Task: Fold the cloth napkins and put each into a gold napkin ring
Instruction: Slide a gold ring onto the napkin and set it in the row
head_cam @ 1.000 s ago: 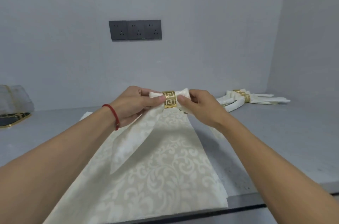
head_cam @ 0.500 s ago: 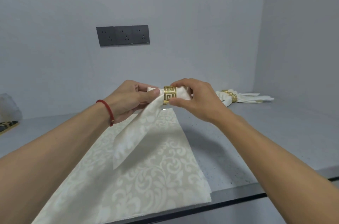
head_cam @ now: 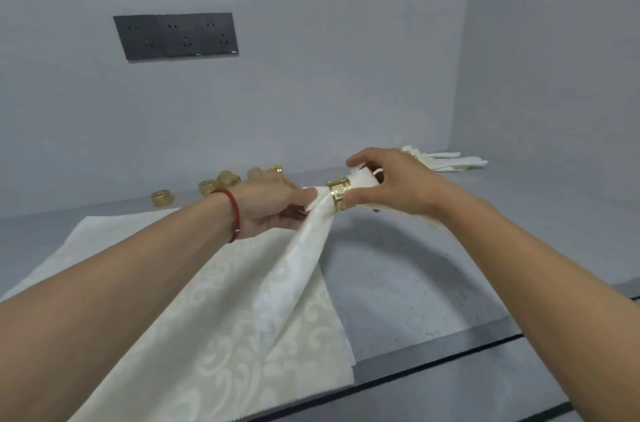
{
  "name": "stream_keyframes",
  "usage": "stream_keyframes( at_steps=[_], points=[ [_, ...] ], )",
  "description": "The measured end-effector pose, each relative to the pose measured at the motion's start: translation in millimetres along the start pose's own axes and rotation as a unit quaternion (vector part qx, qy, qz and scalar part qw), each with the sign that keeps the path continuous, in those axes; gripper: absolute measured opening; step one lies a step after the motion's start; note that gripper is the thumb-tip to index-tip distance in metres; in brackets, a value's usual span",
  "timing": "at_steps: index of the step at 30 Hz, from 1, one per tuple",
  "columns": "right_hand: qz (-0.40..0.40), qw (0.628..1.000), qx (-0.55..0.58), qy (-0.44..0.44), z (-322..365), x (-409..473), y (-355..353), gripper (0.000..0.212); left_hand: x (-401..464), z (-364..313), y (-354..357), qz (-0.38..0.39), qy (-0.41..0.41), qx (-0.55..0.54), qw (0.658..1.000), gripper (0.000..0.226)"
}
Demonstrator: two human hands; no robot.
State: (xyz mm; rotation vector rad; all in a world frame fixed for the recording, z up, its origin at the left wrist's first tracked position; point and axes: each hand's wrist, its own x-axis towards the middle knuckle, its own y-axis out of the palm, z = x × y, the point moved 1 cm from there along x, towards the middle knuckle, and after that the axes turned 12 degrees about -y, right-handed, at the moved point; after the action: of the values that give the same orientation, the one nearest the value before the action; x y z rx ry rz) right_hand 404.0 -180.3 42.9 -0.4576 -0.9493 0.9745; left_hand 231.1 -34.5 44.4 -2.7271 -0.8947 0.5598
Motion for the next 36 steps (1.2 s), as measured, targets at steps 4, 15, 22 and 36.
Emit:
stream_keyframes(
  at_steps=[4, 15, 22, 36],
  points=[
    [0.026, 0.989, -0.142, 0.036, -64.3, -12.2, -8.0, 0.078, 61.3, 5.7, 55.6, -0.016, -0.029, -0.004, 0.999, 0.016],
    [-0.267, 0.933, -0.127, 0.203, -175.5, -39.0, -20.0, 0.024, 205.8, -16.9, 151.6, -0.152, -0.016, 0.114, 0.982, 0.037],
    [-0.312, 0.931, -0.084, 0.168, -193.0, 5.5, -13.3, 0.019, 267.1, -54.5, 172.9, -0.219, 0.01, 0.097, 0.971, 0.014],
    [-0.309, 0.934, -0.073, 0.165, -213.8, 14.8, 4.4, 0.013, 372.6, -83.8, 184.6, -0.263, 0.015, 0.1, 0.96, 0.028]
  ],
)
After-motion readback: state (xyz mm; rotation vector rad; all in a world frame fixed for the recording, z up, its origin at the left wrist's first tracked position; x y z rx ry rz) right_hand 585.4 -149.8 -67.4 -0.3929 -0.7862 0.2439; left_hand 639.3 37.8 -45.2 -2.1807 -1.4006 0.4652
